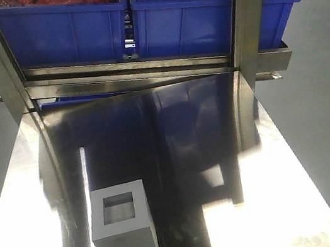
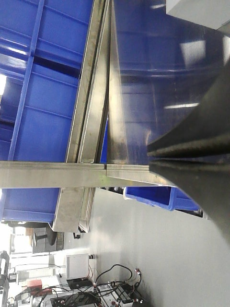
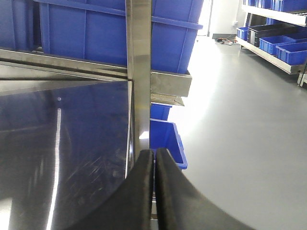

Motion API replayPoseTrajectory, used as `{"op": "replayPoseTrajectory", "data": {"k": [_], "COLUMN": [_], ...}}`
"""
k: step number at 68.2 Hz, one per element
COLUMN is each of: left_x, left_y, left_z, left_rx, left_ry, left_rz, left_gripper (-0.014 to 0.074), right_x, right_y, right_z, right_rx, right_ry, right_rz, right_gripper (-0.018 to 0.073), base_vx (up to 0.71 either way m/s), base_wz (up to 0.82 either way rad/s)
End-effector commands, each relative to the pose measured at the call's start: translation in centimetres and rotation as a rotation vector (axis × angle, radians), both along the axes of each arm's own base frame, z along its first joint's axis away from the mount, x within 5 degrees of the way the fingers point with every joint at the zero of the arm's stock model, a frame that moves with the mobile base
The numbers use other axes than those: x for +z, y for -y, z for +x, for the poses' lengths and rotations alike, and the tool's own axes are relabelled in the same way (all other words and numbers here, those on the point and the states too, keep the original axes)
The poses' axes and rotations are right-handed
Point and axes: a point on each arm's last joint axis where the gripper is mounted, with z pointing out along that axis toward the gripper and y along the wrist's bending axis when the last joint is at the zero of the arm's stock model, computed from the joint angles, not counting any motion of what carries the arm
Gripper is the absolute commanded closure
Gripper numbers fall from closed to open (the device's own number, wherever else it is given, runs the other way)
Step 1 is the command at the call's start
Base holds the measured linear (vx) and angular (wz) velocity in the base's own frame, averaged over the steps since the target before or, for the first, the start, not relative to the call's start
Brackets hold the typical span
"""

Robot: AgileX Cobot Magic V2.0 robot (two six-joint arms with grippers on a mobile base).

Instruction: Sort gray base to blue bin

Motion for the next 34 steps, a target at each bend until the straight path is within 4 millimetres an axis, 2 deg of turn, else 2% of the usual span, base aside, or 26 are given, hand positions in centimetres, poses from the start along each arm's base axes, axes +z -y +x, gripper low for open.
{"op": "replayPoseTrajectory", "data": {"k": [1,34], "left_x": [1.08,1.36], "left_y": [0.09,0.10], "left_z": [-0.15,-0.17], "left_rx": [-0.011,-0.012], "left_ry": [0.094,0.122], "left_rz": [-0.003,0.009], "left_gripper": [0.0604,0.0604], "right_x": [0.49,0.49], "right_y": [-0.03,-0.03], "right_z": [-0.02,-0.02], "right_rx": [0.005,0.005], "right_ry": [0.079,0.079], "right_rz": [-0.019,-0.019], "right_gripper": [0.0564,0.0564], "base_vx": [0.00,0.00], "base_wz": [0.00,0.00]}}
